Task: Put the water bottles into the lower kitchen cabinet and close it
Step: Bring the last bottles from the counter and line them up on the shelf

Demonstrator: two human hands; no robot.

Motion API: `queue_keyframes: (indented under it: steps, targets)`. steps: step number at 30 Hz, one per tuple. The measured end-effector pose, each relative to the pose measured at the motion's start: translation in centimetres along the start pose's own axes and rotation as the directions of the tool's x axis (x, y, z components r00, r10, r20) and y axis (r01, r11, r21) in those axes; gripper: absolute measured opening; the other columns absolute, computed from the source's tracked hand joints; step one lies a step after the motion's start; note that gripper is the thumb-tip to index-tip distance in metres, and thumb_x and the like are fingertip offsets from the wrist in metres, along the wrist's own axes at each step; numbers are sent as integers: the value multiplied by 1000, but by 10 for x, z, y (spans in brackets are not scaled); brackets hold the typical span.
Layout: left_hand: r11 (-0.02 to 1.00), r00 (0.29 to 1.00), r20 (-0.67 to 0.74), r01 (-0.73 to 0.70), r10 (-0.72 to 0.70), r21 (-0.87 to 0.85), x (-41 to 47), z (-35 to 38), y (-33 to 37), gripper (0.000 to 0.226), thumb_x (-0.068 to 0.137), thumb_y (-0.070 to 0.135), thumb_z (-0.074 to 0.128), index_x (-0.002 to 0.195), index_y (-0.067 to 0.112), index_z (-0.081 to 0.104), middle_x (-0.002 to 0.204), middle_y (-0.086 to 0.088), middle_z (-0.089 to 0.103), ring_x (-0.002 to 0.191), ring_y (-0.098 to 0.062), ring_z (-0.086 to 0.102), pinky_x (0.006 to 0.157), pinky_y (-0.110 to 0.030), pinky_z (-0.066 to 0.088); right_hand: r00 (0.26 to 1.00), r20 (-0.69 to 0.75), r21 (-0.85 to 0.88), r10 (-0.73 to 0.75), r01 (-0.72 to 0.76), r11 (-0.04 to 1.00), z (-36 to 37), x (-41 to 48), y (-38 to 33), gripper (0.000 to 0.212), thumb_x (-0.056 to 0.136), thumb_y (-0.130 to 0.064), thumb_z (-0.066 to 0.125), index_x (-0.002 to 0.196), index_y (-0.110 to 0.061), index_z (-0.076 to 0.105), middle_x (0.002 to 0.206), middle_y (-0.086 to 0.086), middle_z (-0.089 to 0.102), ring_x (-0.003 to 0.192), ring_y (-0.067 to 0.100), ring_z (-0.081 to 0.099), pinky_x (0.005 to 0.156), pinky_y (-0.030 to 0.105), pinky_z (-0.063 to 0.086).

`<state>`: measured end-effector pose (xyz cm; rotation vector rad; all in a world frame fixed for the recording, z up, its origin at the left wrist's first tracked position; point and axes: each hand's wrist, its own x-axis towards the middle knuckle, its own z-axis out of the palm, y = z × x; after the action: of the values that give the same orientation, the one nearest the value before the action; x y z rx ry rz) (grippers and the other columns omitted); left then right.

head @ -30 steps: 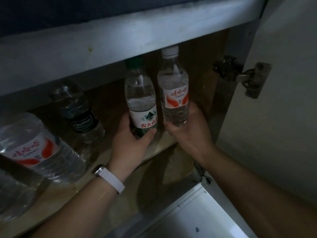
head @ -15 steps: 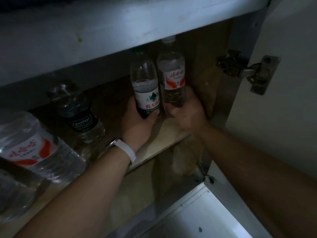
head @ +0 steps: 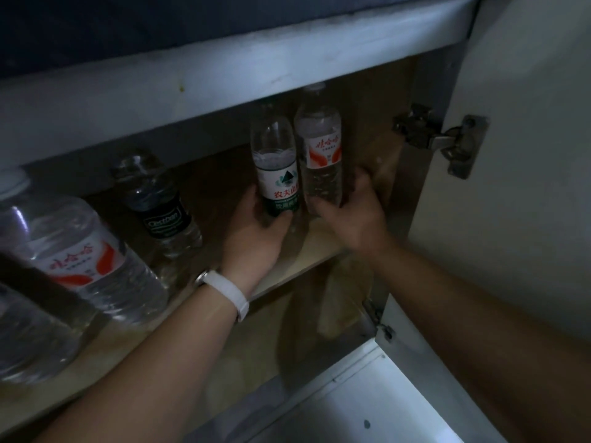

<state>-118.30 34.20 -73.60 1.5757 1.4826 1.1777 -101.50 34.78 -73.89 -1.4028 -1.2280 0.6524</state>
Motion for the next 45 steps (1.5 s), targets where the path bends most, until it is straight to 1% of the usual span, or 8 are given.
queue_keyframes:
  steps: [4, 8, 19, 23, 27, 31, 37, 45]
  targets:
    - [998, 996, -81, -32, 36, 49, -54, -35, -9, 37, 91, 32, 71, 125, 37, 58, 117, 23, 61, 106, 5, 58, 83, -13, 44, 986, -90, -67, -141, 135, 989, 5, -34, -2, 42, 83, -33, 75, 118, -36, 51, 111, -19, 49, 105, 2, 54, 92, 22, 47]
    - [986, 972, -199, -94, 121, 140, -94, -70, -29, 20, 91, 32, 69, 102, 48, 62, 108, 20, 64, 102, -1, 62, 86, -27, 51, 984, 72, -91, -165, 171, 981, 26, -56, -18, 36, 87, -29, 71, 115, -37, 49, 107, -21, 46, 101, 0, 51, 87, 19, 46]
    - [983, 789, -593, -73, 161, 170, -125, -128, -54, 49, 77, 38, 75, 116, 41, 45, 115, 13, 47, 108, -13, 57, 87, -38, 55, 916, 385, -114, -117, 173, 978, 123, -65, -53, 65, 81, -43, 75, 137, -29, 45, 132, -8, 50, 117, 8, 49, 96, 27, 45]
    - [988, 787, -603, -54, 130, 143, -115, -128, -55, 70, 74, 30, 83, 129, 33, 40, 122, 26, 38, 116, -4, 52, 98, -33, 51, 912, 403, -16, -70, 84, 996, 159, -60, -58, 83, 72, -37, 85, 140, -28, 39, 134, -5, 52, 122, 13, 53, 101, 37, 47]
    - [995, 806, -584, -75, 100, 67, -101, -133, -51, 67, 78, 25, 85, 131, 30, 44, 121, 19, 54, 114, 2, 57, 94, -19, 50, 902, 431, -47, -34, 60, 997, 178, -53, -66, 89, 67, -39, 89, 139, -20, 39, 134, -3, 56, 121, 17, 55, 96, 35, 47]
    - [994, 826, -553, -95, 113, 62, -91, -141, -50, 59, 75, 33, 85, 120, 37, 47, 117, 17, 64, 111, 1, 63, 94, -26, 53, 912, 410, -48, 7, 14, 999, 189, -48, -68, 89, 69, -36, 89, 140, -18, 38, 136, -1, 56, 122, 19, 55, 88, 28, 41]
    - [987, 821, -565, 17, 77, 159, -86, -140, -50, 73, 78, 38, 83, 137, 24, 42, 131, 5, 61, 118, -16, 61, 94, -38, 54, 935, 355, -122, 13, 32, 992, 199, -44, -68, 82, 69, -38, 88, 136, -19, 43, 134, 1, 59, 121, 23, 57, 86, 29, 43]
    - [982, 842, -535, 32, 72, 184, -70, -135, -47, 71, 80, 36, 81, 138, 19, 44, 128, -2, 65, 115, -24, 64, 89, -31, 49, 960, 278, -44, -40, 55, 998, 160, -48, -53, 74, 69, -34, 88, 129, -23, 46, 105, -16, 53, 99, 3, 52, 83, 25, 45]
